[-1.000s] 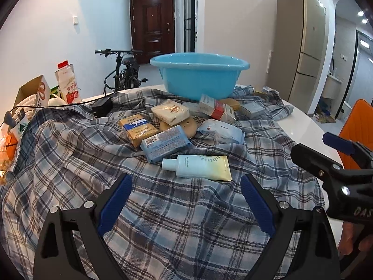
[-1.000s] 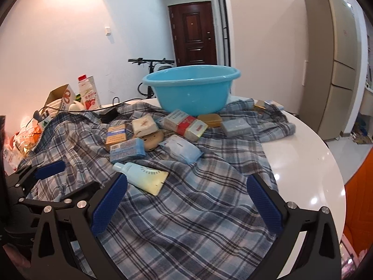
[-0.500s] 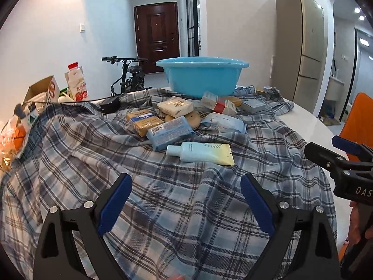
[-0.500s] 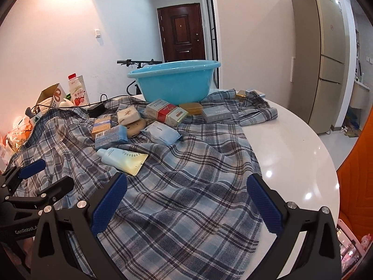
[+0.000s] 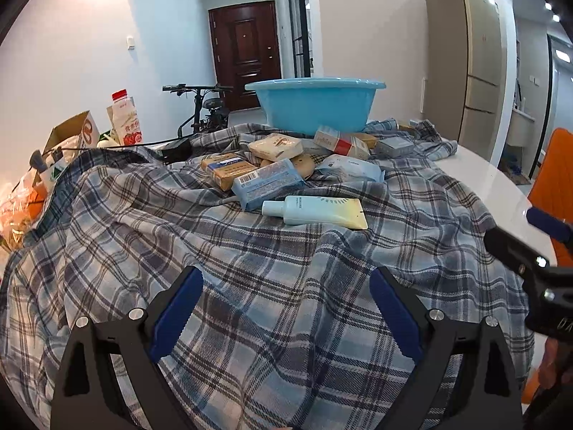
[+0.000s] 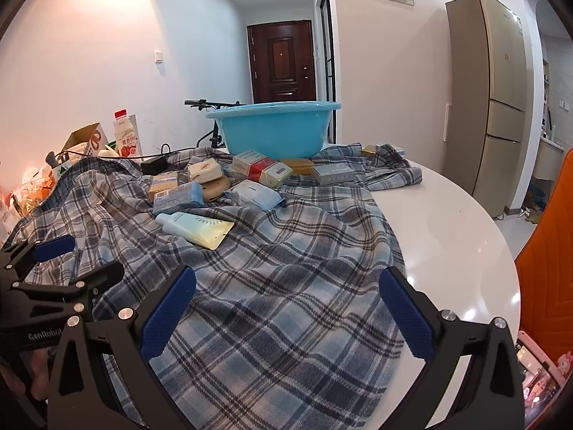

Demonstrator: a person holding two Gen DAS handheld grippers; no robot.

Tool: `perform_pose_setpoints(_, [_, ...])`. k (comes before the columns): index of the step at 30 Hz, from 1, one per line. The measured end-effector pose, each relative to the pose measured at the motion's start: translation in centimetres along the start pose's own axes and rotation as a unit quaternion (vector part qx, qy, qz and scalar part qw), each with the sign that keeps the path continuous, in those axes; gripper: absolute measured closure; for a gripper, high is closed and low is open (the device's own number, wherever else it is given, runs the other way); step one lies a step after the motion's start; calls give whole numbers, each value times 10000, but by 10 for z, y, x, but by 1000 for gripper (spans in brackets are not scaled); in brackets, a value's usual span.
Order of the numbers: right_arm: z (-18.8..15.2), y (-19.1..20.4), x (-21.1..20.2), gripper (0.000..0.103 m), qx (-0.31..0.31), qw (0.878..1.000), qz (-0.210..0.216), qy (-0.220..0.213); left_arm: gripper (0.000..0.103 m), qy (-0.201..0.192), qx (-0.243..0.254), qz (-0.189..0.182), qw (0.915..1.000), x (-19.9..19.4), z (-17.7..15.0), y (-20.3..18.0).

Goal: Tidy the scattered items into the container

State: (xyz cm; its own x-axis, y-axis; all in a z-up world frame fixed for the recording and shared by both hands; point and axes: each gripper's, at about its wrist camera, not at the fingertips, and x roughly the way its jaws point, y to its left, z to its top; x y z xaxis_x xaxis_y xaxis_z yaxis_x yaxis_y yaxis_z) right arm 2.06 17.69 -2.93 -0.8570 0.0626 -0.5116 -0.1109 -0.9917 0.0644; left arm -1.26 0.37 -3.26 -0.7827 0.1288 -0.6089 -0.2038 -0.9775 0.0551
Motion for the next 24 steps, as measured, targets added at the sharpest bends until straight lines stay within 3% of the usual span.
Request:
perform_pose_setpoints(6, [-6, -1, -2, 1, 84, 9997, 42, -204, 7, -237, -72, 178, 9995, -8, -6, 3])
perform_pose_setpoints(15, [-14, 10, -14, 1, -76, 9977, 3, -670, 7, -354, -286, 135, 9989, -12, -26, 7])
perform_pose_setpoints(24, [-18, 15, -21, 1, -299, 9953, 4, -924, 7, -873, -216, 66, 9959, -25, -28, 4])
